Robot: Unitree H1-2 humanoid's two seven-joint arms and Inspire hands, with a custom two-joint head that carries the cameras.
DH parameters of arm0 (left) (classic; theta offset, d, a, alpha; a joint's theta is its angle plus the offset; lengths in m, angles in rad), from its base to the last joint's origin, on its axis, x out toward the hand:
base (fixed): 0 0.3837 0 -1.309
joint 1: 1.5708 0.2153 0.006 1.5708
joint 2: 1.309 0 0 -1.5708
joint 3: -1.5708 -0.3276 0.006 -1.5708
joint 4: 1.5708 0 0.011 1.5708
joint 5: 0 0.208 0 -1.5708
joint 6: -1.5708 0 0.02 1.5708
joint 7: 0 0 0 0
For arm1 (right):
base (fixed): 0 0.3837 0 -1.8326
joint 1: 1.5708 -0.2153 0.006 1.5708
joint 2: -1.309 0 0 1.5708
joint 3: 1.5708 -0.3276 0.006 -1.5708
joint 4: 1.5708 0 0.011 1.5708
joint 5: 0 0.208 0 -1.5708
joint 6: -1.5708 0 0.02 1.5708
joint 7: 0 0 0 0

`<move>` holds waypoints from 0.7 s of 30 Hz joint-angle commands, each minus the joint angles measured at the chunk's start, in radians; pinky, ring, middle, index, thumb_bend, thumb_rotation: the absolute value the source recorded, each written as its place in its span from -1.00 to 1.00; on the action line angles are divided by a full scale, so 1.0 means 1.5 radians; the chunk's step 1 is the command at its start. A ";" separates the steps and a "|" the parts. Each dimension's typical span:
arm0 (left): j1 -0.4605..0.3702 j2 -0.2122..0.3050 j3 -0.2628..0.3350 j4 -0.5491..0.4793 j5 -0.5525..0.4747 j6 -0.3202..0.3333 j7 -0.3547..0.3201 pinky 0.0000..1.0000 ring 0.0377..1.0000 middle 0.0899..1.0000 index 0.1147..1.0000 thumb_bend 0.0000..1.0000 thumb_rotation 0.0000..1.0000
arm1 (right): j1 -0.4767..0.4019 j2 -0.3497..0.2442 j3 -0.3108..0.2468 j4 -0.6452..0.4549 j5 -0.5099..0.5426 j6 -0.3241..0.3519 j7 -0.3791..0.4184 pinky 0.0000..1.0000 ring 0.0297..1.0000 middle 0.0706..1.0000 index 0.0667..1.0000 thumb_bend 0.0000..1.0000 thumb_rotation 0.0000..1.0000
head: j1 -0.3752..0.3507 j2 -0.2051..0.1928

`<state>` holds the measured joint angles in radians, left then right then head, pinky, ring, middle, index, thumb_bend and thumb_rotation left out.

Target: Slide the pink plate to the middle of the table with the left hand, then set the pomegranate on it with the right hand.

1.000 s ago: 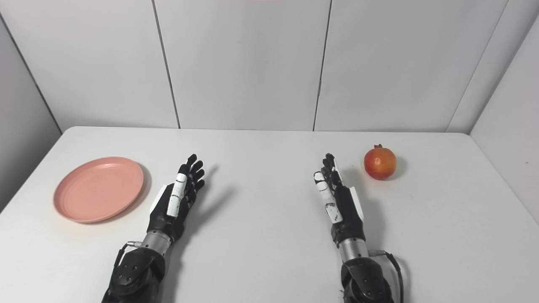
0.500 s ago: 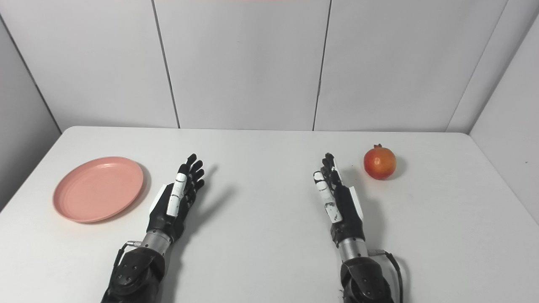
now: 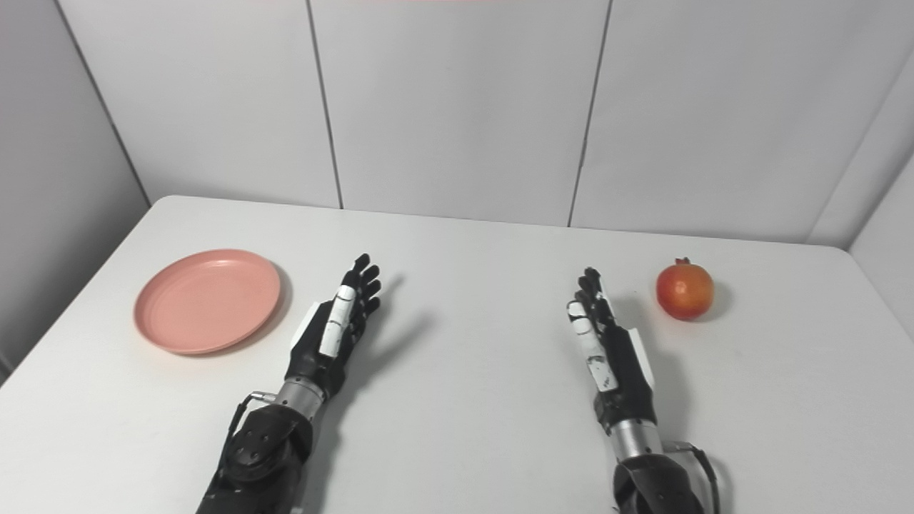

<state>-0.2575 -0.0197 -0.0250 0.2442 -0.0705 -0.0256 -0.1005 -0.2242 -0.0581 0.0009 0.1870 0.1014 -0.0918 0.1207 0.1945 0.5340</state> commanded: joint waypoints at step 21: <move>-0.044 -0.038 -0.006 0.077 0.047 -0.086 0.061 1.00 1.00 1.00 1.00 0.43 1.00 | -0.015 -0.040 -0.022 0.051 0.039 -0.095 0.049 1.00 1.00 1.00 1.00 0.41 0.72 | 0.049 -0.035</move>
<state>-0.3216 -0.0860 -0.0391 0.3569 0.0017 -0.1192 -0.0139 -0.2435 -0.1084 -0.0247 0.2415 0.1583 -0.1771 0.1865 0.2700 0.4817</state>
